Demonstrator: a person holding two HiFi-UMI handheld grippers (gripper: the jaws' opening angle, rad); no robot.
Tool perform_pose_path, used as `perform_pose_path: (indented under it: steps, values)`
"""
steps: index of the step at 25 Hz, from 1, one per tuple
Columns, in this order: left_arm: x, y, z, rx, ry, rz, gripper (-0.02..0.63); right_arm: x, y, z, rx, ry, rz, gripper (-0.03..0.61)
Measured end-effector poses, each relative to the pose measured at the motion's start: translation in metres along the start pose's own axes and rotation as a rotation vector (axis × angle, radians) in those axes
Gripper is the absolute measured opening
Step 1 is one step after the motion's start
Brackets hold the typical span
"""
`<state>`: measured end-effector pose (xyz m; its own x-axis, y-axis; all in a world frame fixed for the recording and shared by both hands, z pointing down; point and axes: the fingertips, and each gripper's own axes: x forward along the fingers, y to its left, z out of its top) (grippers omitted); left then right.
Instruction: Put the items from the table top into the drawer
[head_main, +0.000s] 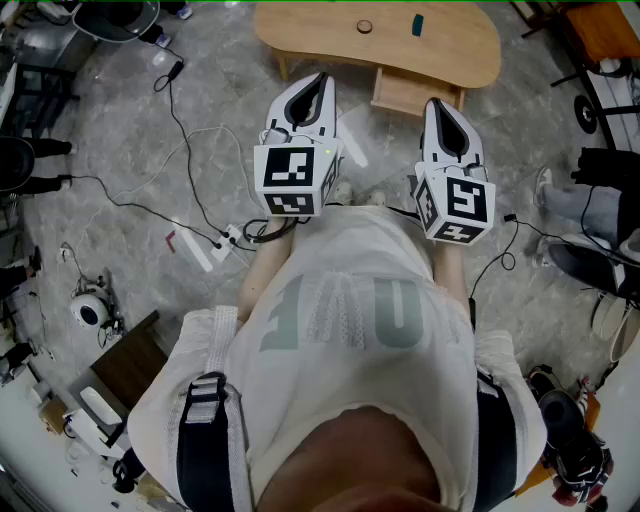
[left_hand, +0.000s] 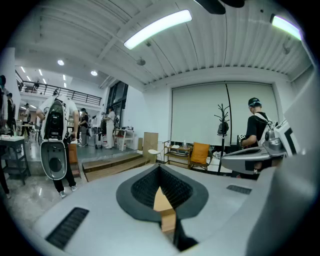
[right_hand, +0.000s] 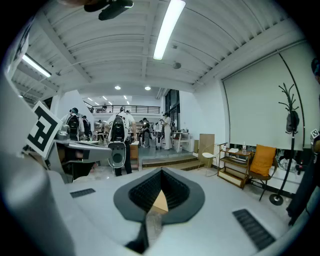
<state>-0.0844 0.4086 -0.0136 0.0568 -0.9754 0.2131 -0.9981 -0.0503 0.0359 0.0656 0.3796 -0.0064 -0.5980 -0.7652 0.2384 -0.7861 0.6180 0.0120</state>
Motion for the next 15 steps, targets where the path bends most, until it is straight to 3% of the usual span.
perform_pose_path:
  steps: [15]
  values:
    - [0.016, 0.022, -0.01, -0.007, 0.022, -0.02, 0.006, 0.028, 0.009, -0.001, 0.015, 0.016, -0.009, 0.005]
